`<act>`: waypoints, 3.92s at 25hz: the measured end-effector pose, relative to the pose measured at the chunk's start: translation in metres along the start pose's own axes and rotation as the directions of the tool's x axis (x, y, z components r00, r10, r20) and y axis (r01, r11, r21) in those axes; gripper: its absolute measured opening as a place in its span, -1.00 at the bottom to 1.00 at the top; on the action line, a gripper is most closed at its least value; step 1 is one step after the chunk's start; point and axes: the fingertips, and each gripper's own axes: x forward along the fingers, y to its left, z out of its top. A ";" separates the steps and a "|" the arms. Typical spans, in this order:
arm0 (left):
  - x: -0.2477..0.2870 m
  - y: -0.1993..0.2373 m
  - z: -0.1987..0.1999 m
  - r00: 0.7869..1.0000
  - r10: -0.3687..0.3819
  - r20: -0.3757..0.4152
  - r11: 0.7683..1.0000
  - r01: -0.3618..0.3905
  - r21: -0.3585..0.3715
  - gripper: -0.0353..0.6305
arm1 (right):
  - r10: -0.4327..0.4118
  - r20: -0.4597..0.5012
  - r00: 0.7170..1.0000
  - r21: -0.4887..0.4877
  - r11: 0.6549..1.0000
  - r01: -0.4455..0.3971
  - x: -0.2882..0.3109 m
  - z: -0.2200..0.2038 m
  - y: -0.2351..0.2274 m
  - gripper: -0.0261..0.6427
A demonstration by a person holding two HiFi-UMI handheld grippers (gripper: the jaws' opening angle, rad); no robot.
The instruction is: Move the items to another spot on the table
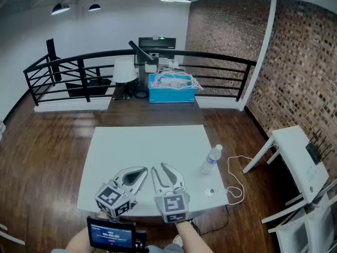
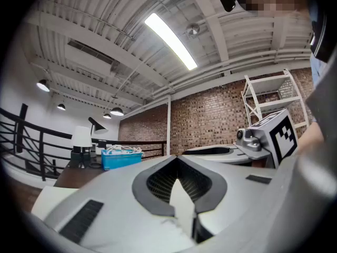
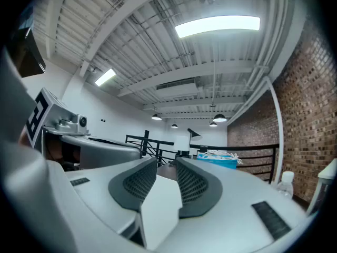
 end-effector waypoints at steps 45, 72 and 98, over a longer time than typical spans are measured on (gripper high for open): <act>0.215 -0.092 -0.078 0.991 0.113 -0.069 0.993 -0.115 -0.032 -0.75 | -0.106 -0.136 0.985 0.097 0.988 0.120 0.000 -0.171 -0.278 -0.03; 0.214 -0.082 -0.031 0.988 0.136 -0.077 0.990 -0.139 -0.025 -0.82 | -0.114 -0.073 0.991 0.049 0.992 0.118 -0.013 -0.067 -0.290 -0.06; 0.139 -0.034 0.004 0.952 0.302 -0.048 0.952 -0.303 -0.031 -0.85 | 0.102 -0.019 0.995 0.035 0.994 -0.102 0.019 0.001 -0.181 -0.06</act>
